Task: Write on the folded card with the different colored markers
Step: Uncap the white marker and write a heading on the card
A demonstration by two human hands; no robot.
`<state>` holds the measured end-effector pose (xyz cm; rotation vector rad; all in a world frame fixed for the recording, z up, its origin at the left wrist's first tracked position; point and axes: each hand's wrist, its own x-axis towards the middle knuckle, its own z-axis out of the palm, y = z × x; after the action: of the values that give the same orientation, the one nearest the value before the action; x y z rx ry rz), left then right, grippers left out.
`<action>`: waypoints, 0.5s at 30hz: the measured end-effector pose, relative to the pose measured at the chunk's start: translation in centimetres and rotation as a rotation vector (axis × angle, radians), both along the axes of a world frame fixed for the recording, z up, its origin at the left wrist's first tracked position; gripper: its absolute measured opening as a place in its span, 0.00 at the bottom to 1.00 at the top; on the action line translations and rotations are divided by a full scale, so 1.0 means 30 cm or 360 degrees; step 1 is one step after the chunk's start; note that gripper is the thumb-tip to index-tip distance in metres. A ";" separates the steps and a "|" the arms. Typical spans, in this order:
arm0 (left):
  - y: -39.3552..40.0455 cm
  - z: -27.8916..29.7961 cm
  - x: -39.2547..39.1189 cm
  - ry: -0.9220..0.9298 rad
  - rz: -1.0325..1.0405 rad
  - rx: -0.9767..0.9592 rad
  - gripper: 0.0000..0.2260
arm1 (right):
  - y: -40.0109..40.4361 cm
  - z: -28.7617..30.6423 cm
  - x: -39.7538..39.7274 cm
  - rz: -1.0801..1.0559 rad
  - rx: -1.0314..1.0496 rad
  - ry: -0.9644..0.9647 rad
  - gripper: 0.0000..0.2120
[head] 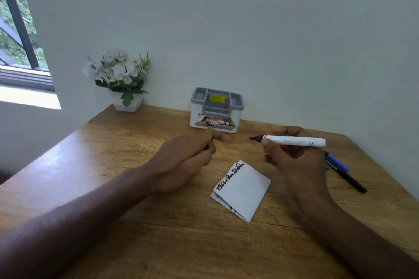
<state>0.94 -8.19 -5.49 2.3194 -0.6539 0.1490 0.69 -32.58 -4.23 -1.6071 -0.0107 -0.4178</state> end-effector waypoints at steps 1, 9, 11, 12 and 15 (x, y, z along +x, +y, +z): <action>0.002 -0.002 0.004 -0.0006 0.0025 -0.0053 0.16 | 0.004 0.003 -0.005 0.0059 0.0096 0.0006 0.08; -0.004 -0.027 0.051 -0.0244 0.0026 0.0047 0.29 | 0.000 -0.018 0.033 0.0376 0.0881 0.0279 0.09; -0.005 -0.033 0.051 -0.0260 0.0018 -0.0020 0.29 | -0.003 -0.016 0.031 0.0387 0.0874 0.0258 0.09; -0.004 -0.035 0.050 -0.0252 0.0034 -0.0065 0.27 | -0.004 -0.015 0.029 0.0386 0.0863 0.0242 0.08; 0.002 -0.030 0.045 -0.0156 0.0059 -0.0231 0.20 | -0.005 -0.014 0.024 0.0369 0.0833 0.0163 0.06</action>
<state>2.30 -8.13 -6.40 2.1957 -0.6271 0.3188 1.42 -32.73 -4.65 -1.0927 -0.0091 -0.1387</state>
